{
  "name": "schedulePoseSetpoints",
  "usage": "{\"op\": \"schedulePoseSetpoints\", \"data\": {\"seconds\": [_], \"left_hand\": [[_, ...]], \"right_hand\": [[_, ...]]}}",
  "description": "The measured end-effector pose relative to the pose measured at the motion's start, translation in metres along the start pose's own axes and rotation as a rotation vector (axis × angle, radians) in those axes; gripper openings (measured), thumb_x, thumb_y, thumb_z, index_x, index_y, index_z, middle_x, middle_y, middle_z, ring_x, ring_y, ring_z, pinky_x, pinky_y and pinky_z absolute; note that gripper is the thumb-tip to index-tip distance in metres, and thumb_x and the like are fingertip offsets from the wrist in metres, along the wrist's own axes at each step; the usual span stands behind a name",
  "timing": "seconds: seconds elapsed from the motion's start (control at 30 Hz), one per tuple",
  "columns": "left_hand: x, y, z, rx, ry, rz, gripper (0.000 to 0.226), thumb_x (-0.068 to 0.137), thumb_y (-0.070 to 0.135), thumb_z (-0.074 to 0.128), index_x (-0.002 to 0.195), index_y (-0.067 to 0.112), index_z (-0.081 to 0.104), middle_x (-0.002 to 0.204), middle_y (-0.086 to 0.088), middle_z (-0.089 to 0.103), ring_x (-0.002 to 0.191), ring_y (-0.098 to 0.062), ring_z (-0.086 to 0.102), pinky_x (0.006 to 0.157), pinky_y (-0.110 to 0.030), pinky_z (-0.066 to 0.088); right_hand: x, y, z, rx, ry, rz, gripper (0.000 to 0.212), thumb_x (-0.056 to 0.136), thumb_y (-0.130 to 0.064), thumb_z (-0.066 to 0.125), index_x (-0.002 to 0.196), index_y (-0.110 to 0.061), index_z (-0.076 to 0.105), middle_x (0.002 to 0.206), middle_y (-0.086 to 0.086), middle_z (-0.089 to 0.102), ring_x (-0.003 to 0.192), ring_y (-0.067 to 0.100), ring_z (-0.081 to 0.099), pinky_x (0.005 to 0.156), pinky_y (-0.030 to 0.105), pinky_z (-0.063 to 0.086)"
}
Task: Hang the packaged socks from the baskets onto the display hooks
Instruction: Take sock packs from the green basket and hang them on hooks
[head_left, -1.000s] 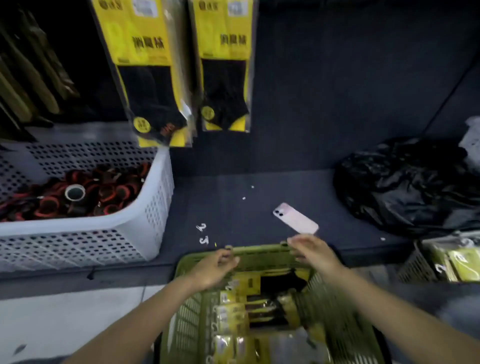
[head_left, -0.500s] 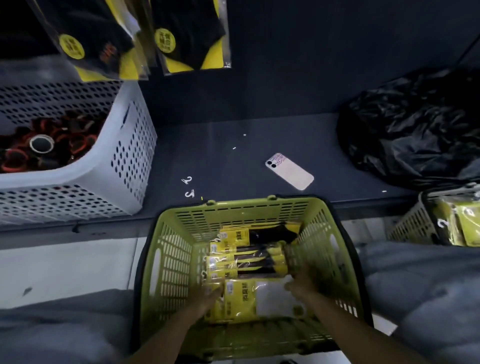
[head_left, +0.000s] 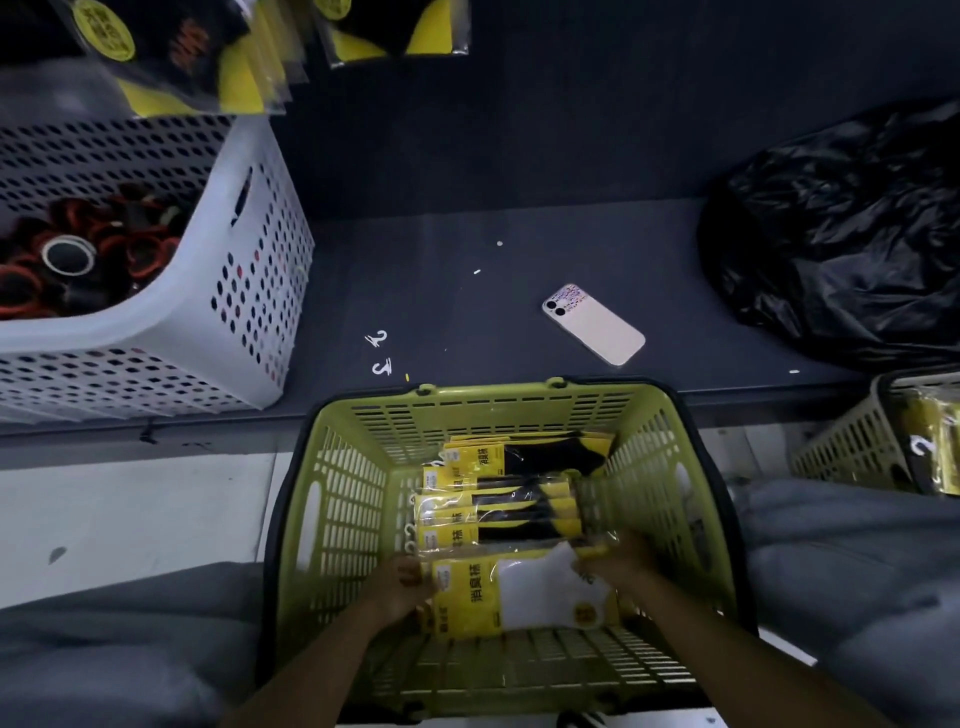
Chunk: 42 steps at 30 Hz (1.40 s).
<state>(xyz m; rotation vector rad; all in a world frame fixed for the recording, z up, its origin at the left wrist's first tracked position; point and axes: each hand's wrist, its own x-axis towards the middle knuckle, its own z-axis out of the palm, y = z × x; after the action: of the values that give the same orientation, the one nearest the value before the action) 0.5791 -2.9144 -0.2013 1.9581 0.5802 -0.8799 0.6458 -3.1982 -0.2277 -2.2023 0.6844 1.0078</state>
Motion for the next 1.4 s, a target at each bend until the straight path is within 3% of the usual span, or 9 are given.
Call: {"op": "schedulePoseSetpoints", "data": {"seconds": [0.33,0.37,0.53,0.7,0.77,0.97,1.1,1.23,1.4], "left_hand": [[-0.01,0.038,-0.022,-0.248,0.094,0.015,0.035,0.085,0.047,0.062,0.095,0.014,0.059,0.105,0.004,0.062,0.095,-0.015,0.06,0.07,-0.027,0.05],[-0.012,0.048,-0.031,-0.298,0.136,0.046,0.034,0.083,0.049,0.063,0.11,0.028,0.056,0.098,0.008,0.058,0.092,-0.011,0.056,0.069,-0.025,0.046],[-0.041,0.114,-0.095,-0.395,0.251,0.287,0.026,0.077,0.05,0.066,0.074,0.028,0.052,0.074,0.016,0.048,0.07,0.001,0.048,0.071,-0.02,0.039],[-0.097,0.182,-0.158,-0.412,0.322,0.491,0.031,0.068,0.054,0.07,0.075,0.024,0.064,0.067,0.019,0.068,0.065,0.004,0.063,0.075,-0.024,0.053],[-0.124,0.207,-0.18,-0.447,0.287,0.582,0.038,0.069,0.058,0.067,0.082,0.023,0.07,0.082,0.006,0.075,0.072,-0.009,0.068,0.077,-0.039,0.053],[-0.183,0.249,-0.208,-0.751,-0.038,0.979,0.074,0.067,0.066,0.07,0.126,0.024,0.056,0.12,-0.002,0.066,0.103,-0.018,0.066,0.077,-0.029,0.057],[-0.187,0.268,-0.178,-0.676,0.121,1.049,0.032,0.073,0.044,0.077,0.103,0.039,0.067,0.114,0.006,0.07,0.109,-0.019,0.064,0.091,-0.041,0.052],[-0.201,0.292,-0.183,-0.865,0.347,1.085,0.043,0.063,0.046,0.075,0.102,0.028,0.071,0.109,0.008,0.072,0.108,-0.009,0.065,0.105,-0.039,0.041],[-0.214,0.304,-0.217,-0.622,0.592,1.224,0.023,0.067,0.047,0.076,0.089,0.048,0.071,0.096,0.02,0.073,0.092,0.003,0.067,0.074,-0.012,0.051]], "right_hand": [[-0.027,-0.037,-0.042,0.615,-0.167,-0.111,0.032,0.078,-0.012,0.076,0.105,0.002,0.067,0.101,0.021,0.07,0.082,0.028,0.065,0.071,0.034,0.051],[-0.03,-0.043,-0.048,0.649,-0.187,-0.147,0.031,0.078,-0.015,0.075,0.104,0.0,0.068,0.104,0.02,0.07,0.084,0.028,0.066,0.073,0.034,0.052],[-0.059,-0.077,-0.077,0.791,-0.419,-0.337,0.047,0.078,-0.023,0.073,0.121,-0.01,0.062,0.116,0.009,0.069,0.11,0.024,0.064,0.097,0.039,0.048],[-0.107,-0.129,-0.115,0.872,-0.415,-0.565,0.058,0.069,-0.025,0.074,0.123,-0.011,0.059,0.117,0.007,0.069,0.102,0.017,0.067,0.078,0.027,0.057],[-0.129,-0.15,-0.133,0.899,-0.345,-0.657,0.057,0.069,-0.025,0.073,0.122,-0.009,0.06,0.114,0.01,0.07,0.098,0.022,0.069,0.072,0.029,0.058],[-0.19,-0.201,-0.173,1.137,-0.346,-0.882,0.033,0.076,-0.03,0.067,0.105,-0.013,0.07,0.097,0.004,0.075,0.082,0.016,0.073,0.058,0.024,0.057],[-0.221,-0.229,-0.171,1.199,-0.449,-0.96,0.036,0.082,-0.03,0.062,0.115,-0.019,0.066,0.115,0.004,0.07,0.103,0.02,0.068,0.072,0.029,0.058],[-0.241,-0.246,-0.167,1.054,-0.368,-1.033,0.037,0.076,-0.032,0.067,0.11,-0.018,0.062,0.115,0.007,0.07,0.101,0.022,0.069,0.066,0.027,0.057],[-0.256,-0.268,-0.208,0.934,-0.024,-1.212,0.059,0.064,-0.032,0.073,0.119,-0.026,0.056,0.122,-0.004,0.065,0.111,0.01,0.062,0.091,0.028,0.048]]}}
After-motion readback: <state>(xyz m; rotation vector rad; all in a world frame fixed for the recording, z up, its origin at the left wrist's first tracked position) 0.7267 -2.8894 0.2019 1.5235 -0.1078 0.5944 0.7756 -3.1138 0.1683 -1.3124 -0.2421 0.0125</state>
